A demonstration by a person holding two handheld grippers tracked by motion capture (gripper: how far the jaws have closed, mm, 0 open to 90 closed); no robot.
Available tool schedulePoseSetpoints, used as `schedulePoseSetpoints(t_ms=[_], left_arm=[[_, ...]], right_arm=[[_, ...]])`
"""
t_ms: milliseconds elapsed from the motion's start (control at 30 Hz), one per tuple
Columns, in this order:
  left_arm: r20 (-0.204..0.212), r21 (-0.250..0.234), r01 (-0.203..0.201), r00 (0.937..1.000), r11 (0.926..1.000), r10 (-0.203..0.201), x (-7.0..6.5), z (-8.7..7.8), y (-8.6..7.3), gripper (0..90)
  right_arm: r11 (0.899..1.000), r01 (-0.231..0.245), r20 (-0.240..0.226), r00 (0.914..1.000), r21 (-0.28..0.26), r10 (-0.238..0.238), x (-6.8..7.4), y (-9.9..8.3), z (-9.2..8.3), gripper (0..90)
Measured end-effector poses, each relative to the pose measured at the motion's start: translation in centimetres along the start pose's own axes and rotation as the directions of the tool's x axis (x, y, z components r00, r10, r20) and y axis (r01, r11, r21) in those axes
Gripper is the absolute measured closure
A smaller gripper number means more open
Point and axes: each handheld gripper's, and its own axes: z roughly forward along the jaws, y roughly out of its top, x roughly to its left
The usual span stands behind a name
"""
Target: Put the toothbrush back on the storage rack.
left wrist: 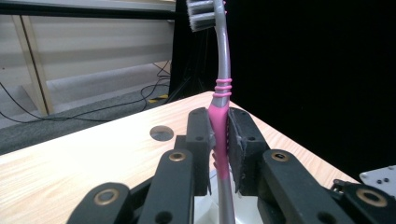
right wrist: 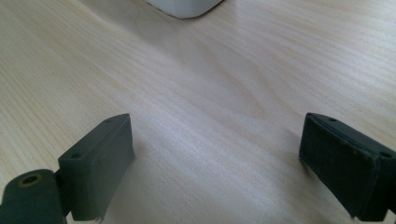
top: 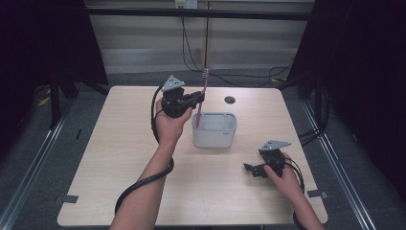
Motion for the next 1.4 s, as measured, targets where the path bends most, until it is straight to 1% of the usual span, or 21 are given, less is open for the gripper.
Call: schedulePoseSetpoints(t_ms=[33,67,133,367,433,467,567,633,833,867,1033,1100,1200,1400], left_arm=[[-0.003,0.002,-0.001,1.0000,1.0000,0.001,0.1,0.1,-0.1,79.6],[-0.005,-0.002,0.009,0.9999,1.0000,-0.009,0.4,0.4,-0.3,79.6],[-0.012,-0.004,0.015,0.9998,0.9999,-0.015,0.5,0.6,-0.4,79.7],[-0.022,-0.007,0.015,0.9996,0.9999,-0.015,0.9,1.1,-0.6,79.6],[-0.029,-0.009,0.009,0.9996,0.9999,-0.009,1.0,1.2,-0.6,79.6],[-0.032,-0.017,0.013,0.9994,0.9998,-0.013,1.1,1.3,-0.6,79.6],[-0.036,-0.016,0.011,0.9993,0.9998,-0.011,1.2,1.4,-0.6,79.6],[-0.041,-0.024,0.013,0.9991,0.9996,-0.014,1.2,1.5,-0.8,79.6],[-0.052,-0.024,0.016,0.9985,0.9996,-0.017,1.5,1.8,-1.2,79.6],[-0.051,-0.027,0.021,0.9984,0.9994,-0.022,1.5,1.9,-1.2,79.6],[-0.055,-0.027,0.015,0.9984,0.9995,-0.016,1.5,2.1,-1.6,79.5],[-0.060,-0.017,0.013,0.9981,0.9998,-0.014,1.6,2.2,-1.9,79.5],[-0.065,-0.017,0.020,0.9977,0.9996,-0.021,1.7,2.2,-2.4,79.5],[-0.066,-0.008,0.020,0.9976,0.9998,-0.021,1.9,2.0,-3.1,79.4]], right_arm=[[1.000,-0.002,0.000,1.0000,0.001,0.002,0.0,0.0,0.0,9.4],[1.000,-0.002,0.000,1.0000,0.001,0.002,0.0,0.0,0.0,9.4],[1.000,-0.002,-0.001,1.0000,0.001,0.002,0.0,0.0,0.0,9.4],[1.000,-0.001,-0.001,1.0000,0.001,0.001,0.0,0.0,0.0,9.4],[1.000,0.000,-0.001,1.0000,0.000,0.000,0.0,0.0,0.0,9.4],[1.000,-0.003,-0.001,1.0000,0.002,0.003,0.0,0.0,0.0,9.4],[1.000,0.001,-0.002,1.0000,0.000,-0.001,0.0,0.0,0.0,9.4],[1.000,0.000,-0.002,1.0000,0.001,0.000,0.0,0.0,0.0,9.4],[1.000,0.005,0.000,1.0000,0.001,-0.005,0.0,0.1,0.1,9.4],[1.000,0.004,0.000,1.0000,0.001,-0.004,0.0,0.1,0.1,9.4],[1.000,0.002,0.000,1.0000,0.003,-0.002,0.0,0.1,0.1,9.4],[1.000,0.003,-0.002,1.0000,0.000,-0.003,0.0,0.1,0.1,9.4],[1.000,0.001,-0.001,1.0000,0.002,-0.001,0.0,0.1,0.1,9.4],[1.000,0.002,-0.003,1.0000,0.000,-0.002,0.0,0.1,0.1,9.4]])
